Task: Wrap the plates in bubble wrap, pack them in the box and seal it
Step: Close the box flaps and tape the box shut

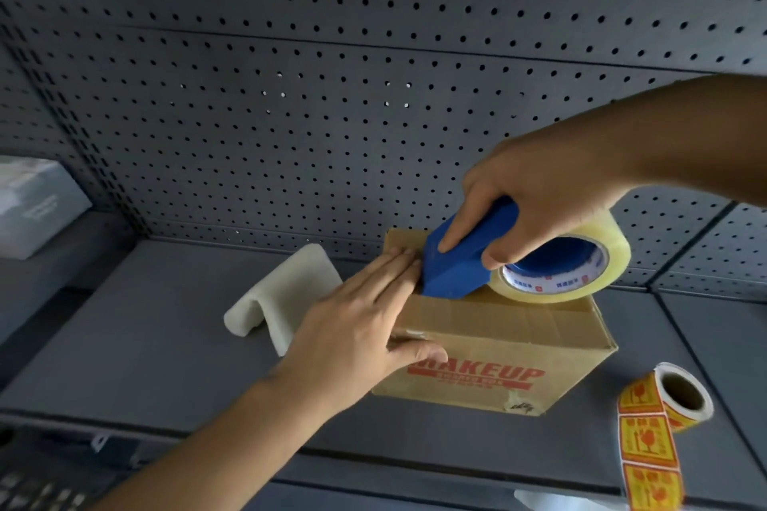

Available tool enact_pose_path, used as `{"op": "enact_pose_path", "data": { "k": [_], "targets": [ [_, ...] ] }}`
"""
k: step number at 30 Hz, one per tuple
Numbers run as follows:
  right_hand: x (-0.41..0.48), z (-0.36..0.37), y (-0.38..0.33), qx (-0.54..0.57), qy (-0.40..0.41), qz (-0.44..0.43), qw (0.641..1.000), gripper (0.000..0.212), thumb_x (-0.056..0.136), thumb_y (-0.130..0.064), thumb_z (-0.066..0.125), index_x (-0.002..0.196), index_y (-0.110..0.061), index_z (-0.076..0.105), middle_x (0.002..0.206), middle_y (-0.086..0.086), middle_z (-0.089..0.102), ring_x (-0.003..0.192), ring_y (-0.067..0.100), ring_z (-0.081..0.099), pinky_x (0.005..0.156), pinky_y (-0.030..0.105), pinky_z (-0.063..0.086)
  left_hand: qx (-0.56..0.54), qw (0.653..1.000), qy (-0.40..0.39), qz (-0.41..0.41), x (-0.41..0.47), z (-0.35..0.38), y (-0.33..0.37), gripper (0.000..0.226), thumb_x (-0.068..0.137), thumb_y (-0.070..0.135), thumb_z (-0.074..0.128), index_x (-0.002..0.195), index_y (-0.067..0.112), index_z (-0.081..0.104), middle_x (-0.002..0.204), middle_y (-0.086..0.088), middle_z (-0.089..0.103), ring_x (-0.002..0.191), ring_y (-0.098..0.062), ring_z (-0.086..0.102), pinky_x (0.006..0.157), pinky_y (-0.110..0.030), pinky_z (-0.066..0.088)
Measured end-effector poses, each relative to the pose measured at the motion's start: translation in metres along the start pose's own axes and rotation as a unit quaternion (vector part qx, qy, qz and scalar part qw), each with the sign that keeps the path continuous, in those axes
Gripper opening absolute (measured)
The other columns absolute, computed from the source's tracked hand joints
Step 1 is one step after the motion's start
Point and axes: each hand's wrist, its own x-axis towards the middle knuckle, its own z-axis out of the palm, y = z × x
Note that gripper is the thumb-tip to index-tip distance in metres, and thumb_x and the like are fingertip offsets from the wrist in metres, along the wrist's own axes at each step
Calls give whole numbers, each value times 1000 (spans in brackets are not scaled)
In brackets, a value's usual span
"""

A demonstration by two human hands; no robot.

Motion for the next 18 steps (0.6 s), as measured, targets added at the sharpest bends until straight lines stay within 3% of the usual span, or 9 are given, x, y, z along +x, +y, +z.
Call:
{"op": "enact_pose_path", "data": {
  "k": [4, 6, 11, 15, 18],
  "targets": [
    [-11, 2, 0, 19, -14, 1, 1000, 37, 83, -61, 66, 112, -78, 51, 92, -34, 58, 85, -2, 58, 72, 20, 44, 20, 1000, 9, 17, -4, -2, 0, 85, 92, 76, 41, 145, 12, 55, 154, 2, 51, 147, -8, 40, 106, -18, 44],
    [-16, 4, 4, 22, -14, -8, 1000, 38, 83, -62, 65, 113, -79, 49, 93, -40, 55, 87, -1, 59, 76, 24, 49, 26, 1000, 10, 14, -4, -2, 0, 83, 93, 75, 40, 145, 12, 55, 155, 2, 51, 147, -7, 39, 106, -19, 47],
    [-24, 3, 11, 24, -1, -15, 1000, 40, 82, -65, 63, 114, -80, 45, 96, -32, 57, 88, -1, 60, 79, 25, 51, 35, 999, 16, 13, -7, 0, -2, 84, 95, 75, 37, 146, 11, 55, 155, 2, 50, 147, -8, 40, 104, -25, 52],
    [-32, 10, 23, 33, -1, -14, 999, 42, 80, -66, 62, 116, -79, 45, 100, -38, 46, 90, -16, 49, 72, 19, 39, 40, 999, 12, 10, -6, 1, -2, 86, 94, 76, 35, 147, 11, 54, 156, 2, 48, 147, -7, 40, 100, -27, 56],
    [-42, 12, 33, 32, 5, -12, 999, 44, 77, -68, 58, 115, -82, 42, 104, -36, 45, 92, -17, 48, 74, 19, 39, 38, 999, 10, 3, -5, 2, -2, 86, 93, 77, 36, 148, 12, 53, 158, 4, 46, 148, -6, 38, 99, -28, 57]
  ]
}}
